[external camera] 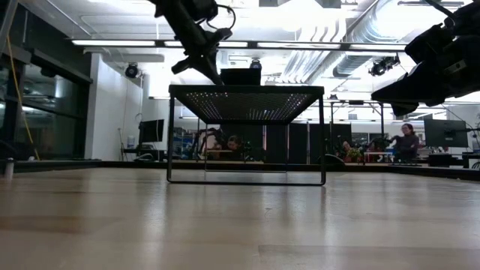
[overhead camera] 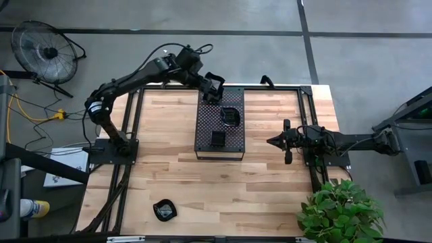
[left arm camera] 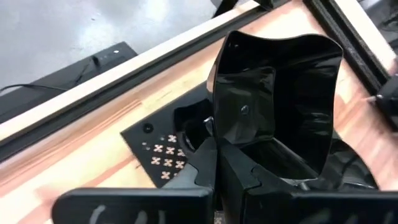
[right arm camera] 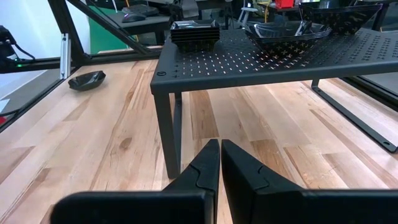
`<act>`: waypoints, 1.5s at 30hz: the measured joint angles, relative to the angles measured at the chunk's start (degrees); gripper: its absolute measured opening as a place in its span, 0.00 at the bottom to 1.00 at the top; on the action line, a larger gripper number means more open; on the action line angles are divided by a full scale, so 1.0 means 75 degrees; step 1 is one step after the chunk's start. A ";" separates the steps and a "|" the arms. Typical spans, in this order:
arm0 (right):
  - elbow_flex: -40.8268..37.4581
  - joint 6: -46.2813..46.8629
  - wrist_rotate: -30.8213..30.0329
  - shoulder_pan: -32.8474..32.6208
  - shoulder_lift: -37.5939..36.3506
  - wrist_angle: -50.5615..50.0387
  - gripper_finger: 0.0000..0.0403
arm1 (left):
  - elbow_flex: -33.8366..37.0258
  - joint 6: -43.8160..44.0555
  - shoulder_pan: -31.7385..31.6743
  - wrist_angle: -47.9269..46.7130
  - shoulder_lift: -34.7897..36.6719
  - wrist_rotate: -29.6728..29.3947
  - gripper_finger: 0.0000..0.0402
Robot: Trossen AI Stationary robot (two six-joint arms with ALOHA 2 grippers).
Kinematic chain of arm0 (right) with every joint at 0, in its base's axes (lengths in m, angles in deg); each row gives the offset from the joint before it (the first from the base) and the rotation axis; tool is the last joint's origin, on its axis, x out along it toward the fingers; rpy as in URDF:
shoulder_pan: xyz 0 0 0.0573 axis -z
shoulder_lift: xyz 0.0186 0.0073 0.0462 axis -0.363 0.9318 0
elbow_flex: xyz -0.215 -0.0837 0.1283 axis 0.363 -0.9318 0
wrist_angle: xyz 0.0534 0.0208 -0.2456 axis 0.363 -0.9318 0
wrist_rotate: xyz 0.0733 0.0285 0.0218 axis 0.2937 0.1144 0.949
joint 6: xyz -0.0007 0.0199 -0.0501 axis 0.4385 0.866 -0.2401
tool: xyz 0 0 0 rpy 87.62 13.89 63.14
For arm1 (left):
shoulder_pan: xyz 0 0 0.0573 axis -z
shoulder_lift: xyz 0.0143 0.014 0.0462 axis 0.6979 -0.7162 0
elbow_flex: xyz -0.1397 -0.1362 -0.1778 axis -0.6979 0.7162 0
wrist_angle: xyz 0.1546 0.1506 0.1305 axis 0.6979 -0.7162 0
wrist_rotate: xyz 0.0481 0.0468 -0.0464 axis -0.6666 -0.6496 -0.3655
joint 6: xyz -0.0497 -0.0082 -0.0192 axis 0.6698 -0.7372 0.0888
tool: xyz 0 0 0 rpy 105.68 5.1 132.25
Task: Pick & Place Mini shaped plates
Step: Stack the black distorted square plate on top of the other black distorted square plate on the shelf
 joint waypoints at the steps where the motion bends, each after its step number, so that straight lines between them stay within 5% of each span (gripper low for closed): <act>1: 0.0001 0.0000 0.0000 -0.0003 0.0002 -0.0001 0.03 | 0.0000 0.0017 0.0035 -0.0035 0.0000 -0.0073 0.00; 22: 0.0001 0.0000 0.0000 0.0000 -0.0001 -0.0001 0.03 | 0.0009 0.0748 0.0765 -0.0515 0.0000 -0.1034 0.00; 45: 0.0001 0.0000 0.0000 0.0000 0.0000 -0.0001 0.03 | 0.0012 0.0945 0.0857 -0.0466 -0.0003 -0.1159 0.00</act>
